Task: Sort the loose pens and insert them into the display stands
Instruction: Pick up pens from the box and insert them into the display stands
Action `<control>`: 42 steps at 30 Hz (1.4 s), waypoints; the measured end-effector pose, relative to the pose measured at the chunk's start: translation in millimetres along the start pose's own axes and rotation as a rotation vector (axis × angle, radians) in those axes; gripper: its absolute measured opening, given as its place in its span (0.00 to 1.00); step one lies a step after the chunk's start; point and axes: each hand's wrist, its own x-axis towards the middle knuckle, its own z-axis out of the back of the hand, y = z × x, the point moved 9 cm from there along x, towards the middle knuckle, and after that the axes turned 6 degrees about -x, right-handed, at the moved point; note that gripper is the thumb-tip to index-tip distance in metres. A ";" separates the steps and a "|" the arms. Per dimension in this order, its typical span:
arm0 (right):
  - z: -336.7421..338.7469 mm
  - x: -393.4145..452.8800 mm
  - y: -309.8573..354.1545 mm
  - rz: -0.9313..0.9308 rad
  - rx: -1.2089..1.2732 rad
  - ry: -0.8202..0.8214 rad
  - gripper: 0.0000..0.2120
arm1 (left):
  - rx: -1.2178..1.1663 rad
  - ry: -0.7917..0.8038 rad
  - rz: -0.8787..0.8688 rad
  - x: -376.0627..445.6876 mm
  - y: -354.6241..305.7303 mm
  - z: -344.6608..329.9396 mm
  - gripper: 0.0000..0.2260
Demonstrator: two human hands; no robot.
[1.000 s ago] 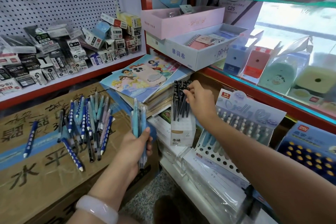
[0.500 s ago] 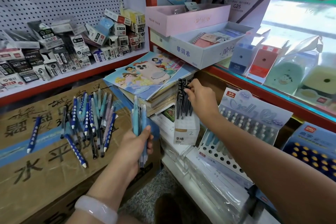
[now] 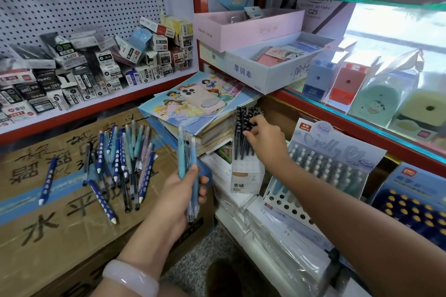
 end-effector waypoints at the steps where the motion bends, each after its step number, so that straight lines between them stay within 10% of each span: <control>1: 9.0 -3.6 4.7 0.013 0.017 -0.051 0.12 | 0.017 0.004 -0.008 -0.7 -0.7 -0.8 0.05; 8: 4.4 -25.0 77.9 0.172 0.368 0.250 0.10 | 0.128 0.071 -0.052 -10.2 -4.3 -12.6 0.03; 21: -20.4 -51.2 97.1 0.150 0.255 0.571 0.09 | 0.304 0.121 -0.155 -19.0 -6.6 -15.4 0.02; 32: -20.7 -57.1 109.9 0.220 -0.056 0.625 0.18 | 0.421 0.065 -0.236 -17.0 -11.5 -13.9 0.05; 42: -14.0 -45.2 74.9 -0.230 0.676 0.384 0.11 | 0.482 0.059 -0.235 -16.6 -8.2 -17.2 0.04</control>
